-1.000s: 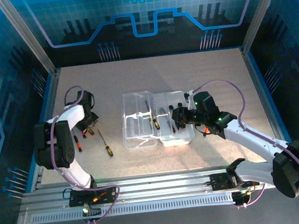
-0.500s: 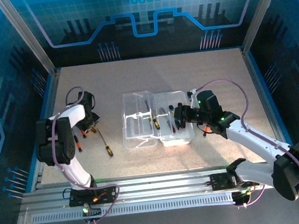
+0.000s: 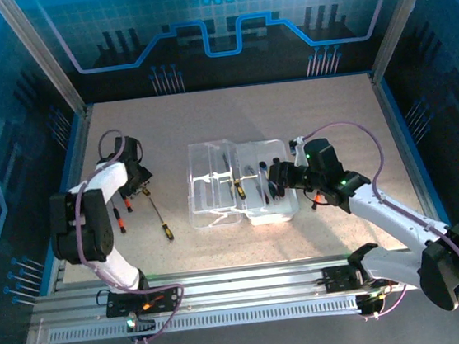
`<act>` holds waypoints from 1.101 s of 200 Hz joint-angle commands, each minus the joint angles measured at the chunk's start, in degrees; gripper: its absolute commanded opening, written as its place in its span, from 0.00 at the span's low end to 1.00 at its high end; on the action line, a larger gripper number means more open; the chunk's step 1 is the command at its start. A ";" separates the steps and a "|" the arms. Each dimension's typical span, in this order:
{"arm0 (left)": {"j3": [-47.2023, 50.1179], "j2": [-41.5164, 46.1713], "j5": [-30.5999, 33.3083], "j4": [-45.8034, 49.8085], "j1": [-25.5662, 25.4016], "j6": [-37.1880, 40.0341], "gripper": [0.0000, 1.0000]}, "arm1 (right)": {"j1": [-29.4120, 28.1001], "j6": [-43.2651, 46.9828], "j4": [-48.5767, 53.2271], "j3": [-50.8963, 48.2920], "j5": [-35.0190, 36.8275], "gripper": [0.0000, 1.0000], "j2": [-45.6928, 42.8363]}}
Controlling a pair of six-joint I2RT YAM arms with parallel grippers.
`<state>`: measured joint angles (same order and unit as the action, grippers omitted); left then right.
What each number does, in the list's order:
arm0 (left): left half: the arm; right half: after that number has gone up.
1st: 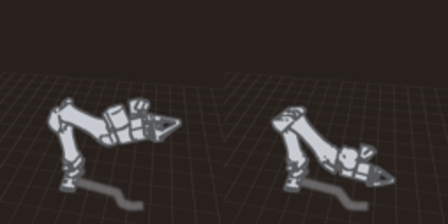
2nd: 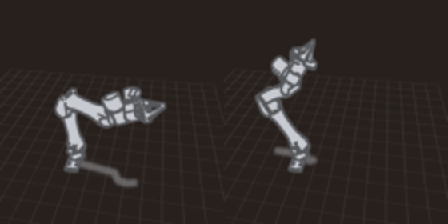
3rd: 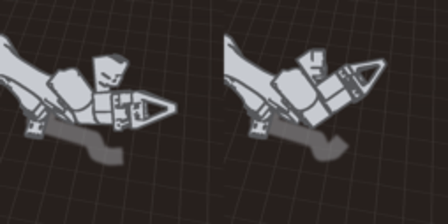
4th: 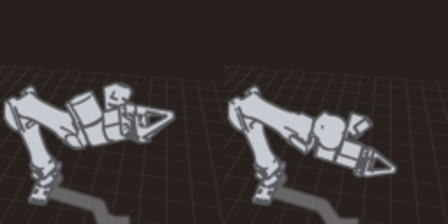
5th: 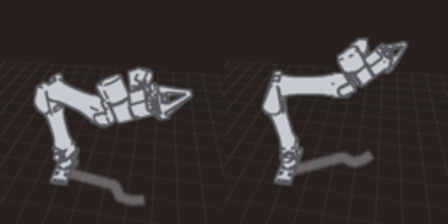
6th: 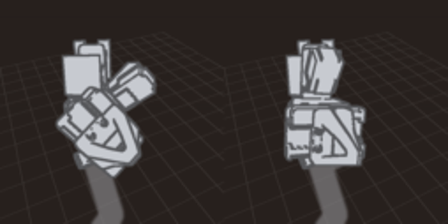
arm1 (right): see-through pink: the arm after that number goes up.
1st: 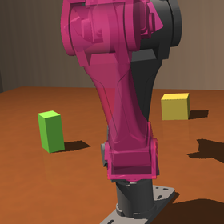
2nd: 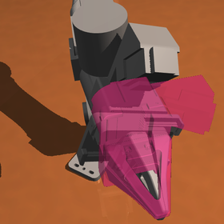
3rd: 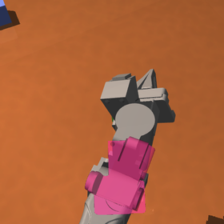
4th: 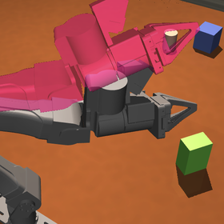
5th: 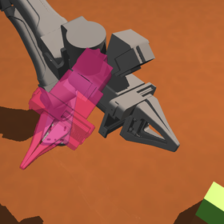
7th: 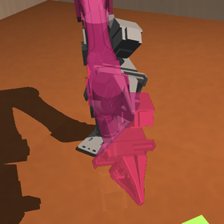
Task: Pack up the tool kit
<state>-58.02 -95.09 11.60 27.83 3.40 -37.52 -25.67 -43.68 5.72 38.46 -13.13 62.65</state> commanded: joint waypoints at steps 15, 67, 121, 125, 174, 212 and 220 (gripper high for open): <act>-2.21 9.46 -4.01 2.08 -3.43 4.20 0.13 | 0.71 0.27 3.21 3.15 -0.34 0.31 -1.83; -0.93 22.62 -11.73 3.80 -19.79 4.97 0.13 | -0.21 0.06 2.97 6.12 -2.79 0.33 -1.19; -1.39 25.69 -12.78 1.93 -39.31 0.61 0.12 | -6.94 -2.30 -2.67 11.60 -3.50 0.37 5.02; -1.33 25.42 -13.05 1.35 -40.49 0.27 0.12 | -7.57 -2.57 -3.04 11.57 -3.24 0.37 5.64; -2.58 21.64 -15.34 -3.39 -49.59 1.35 0.12 | -11.59 -6.25 -7.87 16.22 -1.58 0.38 13.45; -3.77 20.38 -15.35 -2.50 -50.44 1.40 0.11 | -11.60 -8.93 -7.11 16.25 1.87 0.37 14.54; -3.77 20.47 -15.14 -2.34 -50.53 1.39 0.11 | -11.44 -9.09 -6.00 16.30 2.99 0.37 14.40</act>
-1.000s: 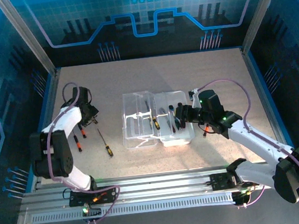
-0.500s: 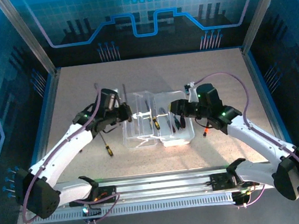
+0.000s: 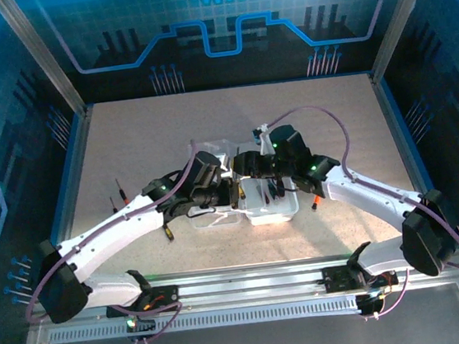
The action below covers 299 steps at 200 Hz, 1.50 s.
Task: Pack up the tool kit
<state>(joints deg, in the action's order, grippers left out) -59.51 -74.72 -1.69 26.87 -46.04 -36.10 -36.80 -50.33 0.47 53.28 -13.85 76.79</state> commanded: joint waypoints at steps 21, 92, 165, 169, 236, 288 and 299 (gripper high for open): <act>-2.28 0.71 -1.01 -1.10 -1.12 0.15 0.11 | -0.11 -1.76 1.41 1.68 4.97 0.37 -0.24; -4.25 -0.64 -1.43 -1.21 -1.07 0.50 0.10 | 1.31 -1.04 2.68 1.07 4.90 0.20 0.41; -5.91 -0.20 -1.30 1.26 -0.27 1.84 0.56 | 4.89 0.20 -1.53 0.66 1.58 0.00 -0.52; -6.11 0.33 -1.09 1.94 0.08 2.11 0.58 | 5.38 0.78 -1.32 0.74 1.58 0.00 -0.39; 4.52 18.36 4.19 6.69 14.51 -0.88 0.80 | 10.26 10.36 3.22 7.67 -5.83 0.00 12.71; 8.22 21.27 4.08 9.58 16.62 -1.39 0.81 | 7.80 12.11 4.19 11.45 -6.61 0.00 21.10; 8.50 21.32 4.07 9.55 16.91 -1.29 0.81 | 7.71 12.02 4.27 11.59 -7.17 0.00 22.17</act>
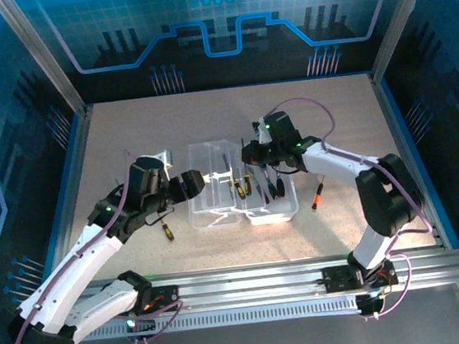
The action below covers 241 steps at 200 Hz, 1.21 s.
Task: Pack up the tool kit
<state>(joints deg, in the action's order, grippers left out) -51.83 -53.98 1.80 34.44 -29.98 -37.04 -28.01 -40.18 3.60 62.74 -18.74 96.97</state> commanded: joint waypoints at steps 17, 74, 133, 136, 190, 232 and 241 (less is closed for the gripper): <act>0.84 0.45 0.33 1.95 1.08 -0.09 0.82 | -1.25 0.87 0.51 1.62 -2.81 0.00 3.01; 1.16 -0.60 -0.12 1.77 1.81 0.20 0.83 | -1.27 -0.73 1.56 0.19 -0.10 0.04 2.68; 2.18 -0.60 0.34 2.38 2.40 -0.50 0.93 | -1.11 -1.22 3.36 0.41 3.10 0.19 0.46; 2.22 -0.60 0.31 2.47 2.47 -0.49 0.93 | -1.10 -1.21 3.43 0.49 3.08 0.19 0.42; 3.42 -0.63 3.37 3.45 2.78 -0.84 0.99 | -0.82 -1.29 3.41 0.47 2.90 0.20 -1.27; 6.50 -1.99 8.20 5.32 5.57 -1.66 0.99 | -0.59 0.11 4.43 -1.16 4.63 0.23 -9.26; 7.17 -2.34 8.52 5.58 6.91 -2.30 0.98 | -0.64 0.68 4.81 -1.73 5.01 0.24 -11.56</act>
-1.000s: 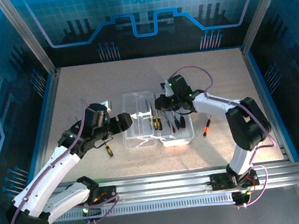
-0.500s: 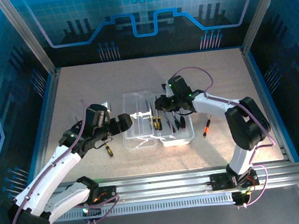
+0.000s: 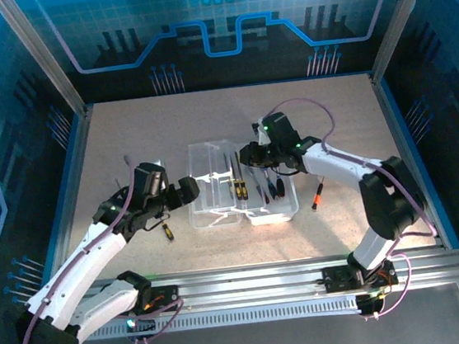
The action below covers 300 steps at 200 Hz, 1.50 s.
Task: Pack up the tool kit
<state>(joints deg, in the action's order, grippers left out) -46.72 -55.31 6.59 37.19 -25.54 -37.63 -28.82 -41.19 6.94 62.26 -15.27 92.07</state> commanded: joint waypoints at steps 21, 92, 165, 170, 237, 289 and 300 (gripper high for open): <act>3.41 -2.76 2.69 3.38 5.11 -3.33 0.95 | 0.10 2.34 1.60 -3.69 2.42 0.26 -12.20; 10.74 -8.09 2.56 2.87 5.50 -9.04 0.90 | 0.17 3.29 2.03 -13.46 1.52 0.34 -22.60; 11.85 -22.07 2.51 -2.78 5.67 -9.48 0.54 | 0.97 3.30 1.92 -15.42 0.21 0.34 -24.83; 11.75 -22.80 2.94 -2.74 5.68 -9.56 0.51 | 1.06 3.37 2.09 -15.33 0.02 0.34 -24.75; 11.38 -23.54 3.88 -1.92 5.68 -7.42 0.23 | 1.15 1.90 0.86 -16.01 -0.20 0.33 -25.38; 12.43 -19.49 4.08 -2.17 5.68 -6.26 0.18 | 1.17 1.81 1.41 -15.55 -0.36 0.33 -25.90; 12.51 -18.52 4.14 -1.96 5.68 -6.11 0.17 | 1.15 1.73 1.41 -15.63 -0.40 0.33 -25.89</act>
<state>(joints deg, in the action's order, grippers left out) -35.24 -76.16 11.20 37.60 -20.29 -45.08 -28.18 -38.96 8.51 46.83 -14.61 67.64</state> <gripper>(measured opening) 0.182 0.331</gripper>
